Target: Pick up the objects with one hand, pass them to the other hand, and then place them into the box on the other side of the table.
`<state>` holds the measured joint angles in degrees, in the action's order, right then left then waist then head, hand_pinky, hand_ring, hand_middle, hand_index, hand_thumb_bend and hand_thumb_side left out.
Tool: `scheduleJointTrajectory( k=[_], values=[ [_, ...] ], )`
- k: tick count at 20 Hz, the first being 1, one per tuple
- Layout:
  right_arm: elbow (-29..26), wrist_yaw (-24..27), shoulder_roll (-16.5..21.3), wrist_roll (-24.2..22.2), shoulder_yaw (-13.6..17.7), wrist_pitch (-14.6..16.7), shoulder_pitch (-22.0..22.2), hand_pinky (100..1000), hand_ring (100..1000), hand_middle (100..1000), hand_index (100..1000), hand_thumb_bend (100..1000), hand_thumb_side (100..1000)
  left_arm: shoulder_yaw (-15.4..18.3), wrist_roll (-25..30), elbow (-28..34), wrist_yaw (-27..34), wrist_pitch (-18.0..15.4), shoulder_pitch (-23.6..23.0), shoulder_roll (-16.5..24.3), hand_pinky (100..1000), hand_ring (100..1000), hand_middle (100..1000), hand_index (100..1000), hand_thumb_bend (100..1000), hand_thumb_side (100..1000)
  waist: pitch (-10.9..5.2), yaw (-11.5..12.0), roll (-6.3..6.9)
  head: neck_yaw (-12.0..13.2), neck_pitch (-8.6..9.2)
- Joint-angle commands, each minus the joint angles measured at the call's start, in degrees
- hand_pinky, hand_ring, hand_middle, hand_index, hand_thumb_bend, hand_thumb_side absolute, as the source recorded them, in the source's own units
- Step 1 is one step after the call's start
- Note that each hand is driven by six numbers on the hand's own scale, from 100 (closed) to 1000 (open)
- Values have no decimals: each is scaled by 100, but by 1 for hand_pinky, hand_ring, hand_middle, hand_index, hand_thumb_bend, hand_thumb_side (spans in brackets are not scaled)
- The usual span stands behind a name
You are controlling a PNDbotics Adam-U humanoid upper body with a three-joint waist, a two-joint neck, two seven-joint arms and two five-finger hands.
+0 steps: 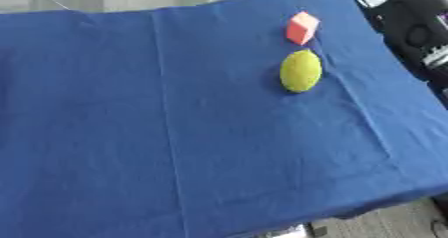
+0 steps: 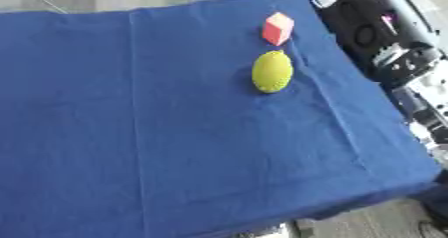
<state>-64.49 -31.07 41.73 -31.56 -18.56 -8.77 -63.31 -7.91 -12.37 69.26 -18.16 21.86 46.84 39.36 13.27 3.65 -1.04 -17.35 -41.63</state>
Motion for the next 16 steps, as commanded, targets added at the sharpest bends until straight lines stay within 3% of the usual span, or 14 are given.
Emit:
scheduleJointTrajectory(
  k=[1, 4, 5, 16],
  values=[
    [129, -194, 234, -147, 164, 82, -88, 900, 863, 884, 893, 648, 507, 94, -54, 134, 32, 0, 67, 275, 815, 705, 641, 722, 197, 398, -84, 3, 29, -42, 105],
    [322, -395, 249, -306, 252, 148, -88, 904, 869, 890, 896, 610, 489, 92, -68, 169, 49, 0, 60, 289, 815, 705, 641, 721, 198, 394, -75, 9, 42, -51, 124],
    [377, -460, 250, -352, 283, 171, -92, 904, 869, 891, 896, 647, 511, 92, -73, 178, 51, 1, 57, 293, 815, 705, 641, 721, 198, 394, -73, 11, 45, -50, 124],
    [1007, -1046, 282, -619, 654, 259, -99, 908, 878, 898, 901, 650, 516, 91, -74, 194, 50, 17, 43, 314, 814, 705, 640, 721, 204, 391, -12, 57, 63, -12, 153]
  ],
)
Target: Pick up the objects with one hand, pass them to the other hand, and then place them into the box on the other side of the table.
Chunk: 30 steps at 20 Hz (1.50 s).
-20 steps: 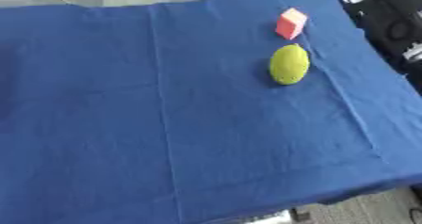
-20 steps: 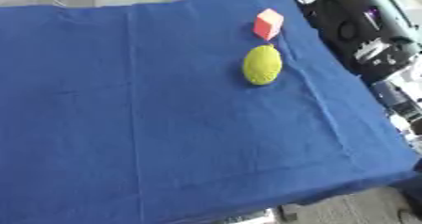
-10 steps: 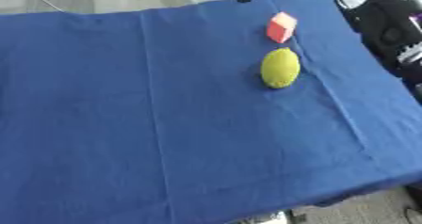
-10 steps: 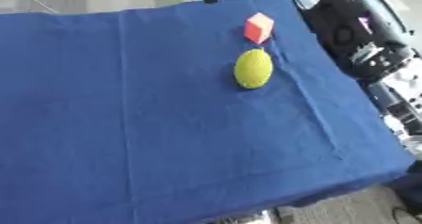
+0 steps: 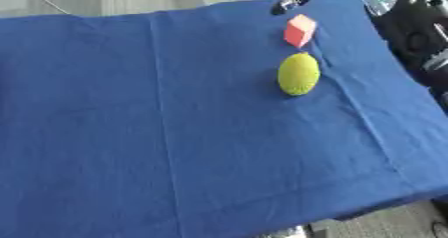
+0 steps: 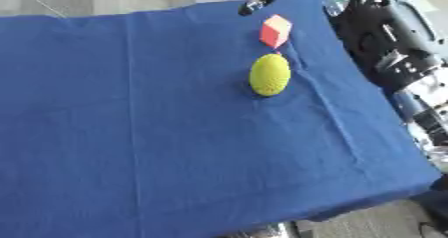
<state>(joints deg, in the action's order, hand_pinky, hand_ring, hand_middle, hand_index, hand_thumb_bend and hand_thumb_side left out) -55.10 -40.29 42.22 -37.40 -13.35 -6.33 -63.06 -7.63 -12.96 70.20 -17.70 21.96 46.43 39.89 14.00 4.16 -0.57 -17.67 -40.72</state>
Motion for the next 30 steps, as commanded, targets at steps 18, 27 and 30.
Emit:
scheduleJointTrajectory(
  k=[18, 27, 30],
  values=[
    [591, -308, 237, 109, 410, -116, -89, 896, 874, 864, 876, 676, 530, 98, -33, -6, -28, 44, 51, 262, 817, 706, 638, 723, 192, 396, -17, 22, 19, -27, 157],
    [588, -451, 271, 202, 479, -346, 14, 899, 874, 865, 875, 660, 552, 98, -39, 16, -15, 50, 40, 262, 818, 707, 639, 723, 189, 398, 30, 48, 25, -8, 145],
    [639, -548, 267, 229, 499, -375, 20, 899, 875, 866, 876, 662, 556, 99, -41, 23, -10, 54, 32, 265, 819, 707, 639, 723, 188, 398, 51, 59, 27, -4, 151]
  ],
)
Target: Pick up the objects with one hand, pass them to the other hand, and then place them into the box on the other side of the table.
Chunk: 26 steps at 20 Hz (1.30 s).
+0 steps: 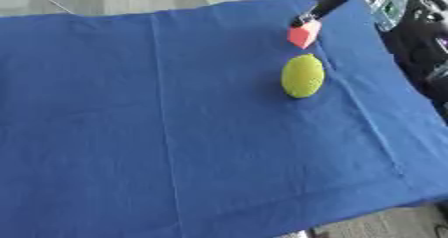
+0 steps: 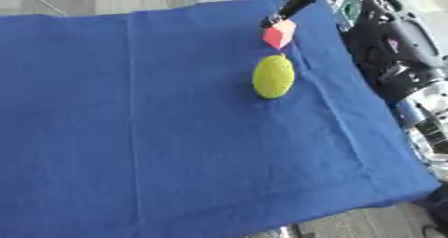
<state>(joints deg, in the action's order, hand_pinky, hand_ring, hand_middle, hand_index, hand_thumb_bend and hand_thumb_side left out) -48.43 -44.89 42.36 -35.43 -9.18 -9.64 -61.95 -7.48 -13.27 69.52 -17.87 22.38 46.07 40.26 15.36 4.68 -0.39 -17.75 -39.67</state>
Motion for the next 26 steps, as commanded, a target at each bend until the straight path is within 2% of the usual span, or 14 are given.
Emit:
scheduleJointTrajectory(
  k=[1, 14, 26],
  values=[
    [3, -114, 247, 39, 98, -47, -93, 899, 876, 866, 877, 665, 558, 86, -11, 95, 9, 14, 67, 228, 819, 707, 639, 723, 188, 398, -76, 12, 11, 5, 51],
    [274, -275, 301, 109, 304, -13, -35, 900, 881, 870, 887, 684, 563, 92, -16, 176, 55, 27, 46, 237, 820, 708, 641, 723, 189, 396, 43, 93, 65, -5, 102],
    [436, -209, 410, 245, 480, -137, 31, 897, 880, 869, 889, 687, 560, 105, -36, 213, 75, 45, 28, 247, 820, 710, 642, 723, 191, 390, 149, 169, 108, -17, 164]
  ],
)
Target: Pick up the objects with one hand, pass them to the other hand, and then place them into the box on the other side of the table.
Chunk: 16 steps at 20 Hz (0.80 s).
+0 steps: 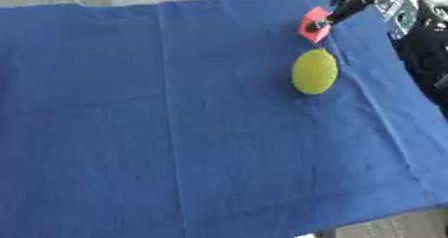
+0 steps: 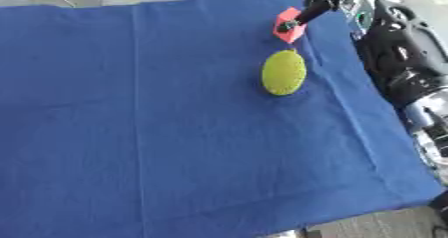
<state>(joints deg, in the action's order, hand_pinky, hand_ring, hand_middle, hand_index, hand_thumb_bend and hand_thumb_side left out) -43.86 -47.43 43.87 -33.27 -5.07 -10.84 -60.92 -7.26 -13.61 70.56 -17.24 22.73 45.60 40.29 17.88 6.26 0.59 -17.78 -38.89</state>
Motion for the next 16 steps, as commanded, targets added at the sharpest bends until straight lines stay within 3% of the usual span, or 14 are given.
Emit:
scheduleJointTrajectory(
  k=[1, 16],
  values=[
    [-12, 60, 259, 23, 70, -20, -70, 897, 879, 868, 888, 687, 560, 83, -2, 111, 12, 9, 76, 244, 820, 710, 643, 724, 191, 390, -96, 15, 13, -13, 89],
    [139, 185, 274, 182, 171, -8, -31, 894, 876, 864, 889, 687, 557, 91, -9, 143, 28, 24, 50, 245, 821, 711, 644, 723, 189, 390, -3, 59, 36, -37, 150]
  ],
)
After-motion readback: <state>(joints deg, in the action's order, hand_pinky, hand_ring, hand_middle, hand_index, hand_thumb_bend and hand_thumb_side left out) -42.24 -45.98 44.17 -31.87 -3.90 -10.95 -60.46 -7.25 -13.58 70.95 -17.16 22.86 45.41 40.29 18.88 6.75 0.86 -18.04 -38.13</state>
